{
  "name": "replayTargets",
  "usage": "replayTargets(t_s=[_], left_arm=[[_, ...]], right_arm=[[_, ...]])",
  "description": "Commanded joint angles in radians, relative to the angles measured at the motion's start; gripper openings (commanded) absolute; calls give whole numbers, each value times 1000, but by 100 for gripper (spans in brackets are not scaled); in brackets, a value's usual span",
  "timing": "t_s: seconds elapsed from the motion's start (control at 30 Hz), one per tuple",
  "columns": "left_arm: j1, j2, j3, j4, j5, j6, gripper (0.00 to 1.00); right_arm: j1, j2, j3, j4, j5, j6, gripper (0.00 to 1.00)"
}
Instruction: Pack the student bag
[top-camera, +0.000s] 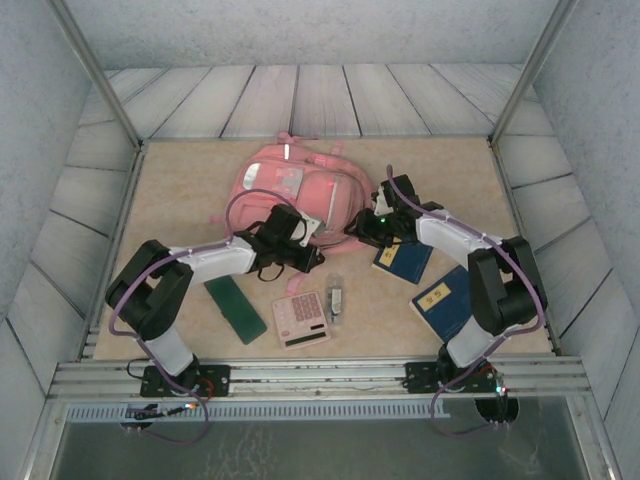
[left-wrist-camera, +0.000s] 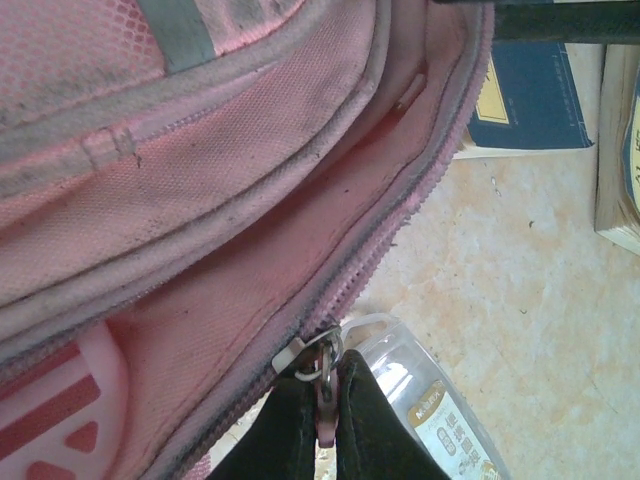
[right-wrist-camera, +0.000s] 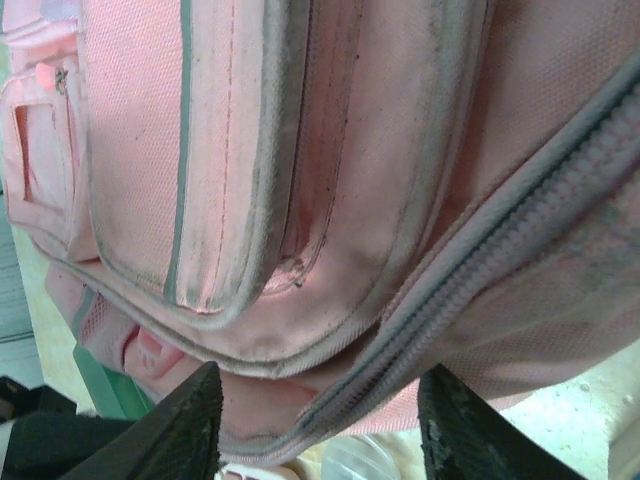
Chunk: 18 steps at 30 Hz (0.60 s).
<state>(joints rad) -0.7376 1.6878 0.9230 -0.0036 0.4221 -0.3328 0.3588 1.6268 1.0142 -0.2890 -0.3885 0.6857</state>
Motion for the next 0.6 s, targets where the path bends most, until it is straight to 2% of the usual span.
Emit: replayTargets(t_s=[0.0,0.23,0.37,0.57], left_arm=[[-18,-11,16,24,-3,11,0],[-20,-9,16,-15,-50,-2,0],[-16,-24,4,-74,-181,-64,0],[14,-82,-71,-79,-237,-157,0]], right_arm=[[4,33,-15,83,13,61,47],[5,39,-86,146,90,89,16],[4,4,-78,152,113,62,2],[2,-53,-26,120,189,-11,0]])
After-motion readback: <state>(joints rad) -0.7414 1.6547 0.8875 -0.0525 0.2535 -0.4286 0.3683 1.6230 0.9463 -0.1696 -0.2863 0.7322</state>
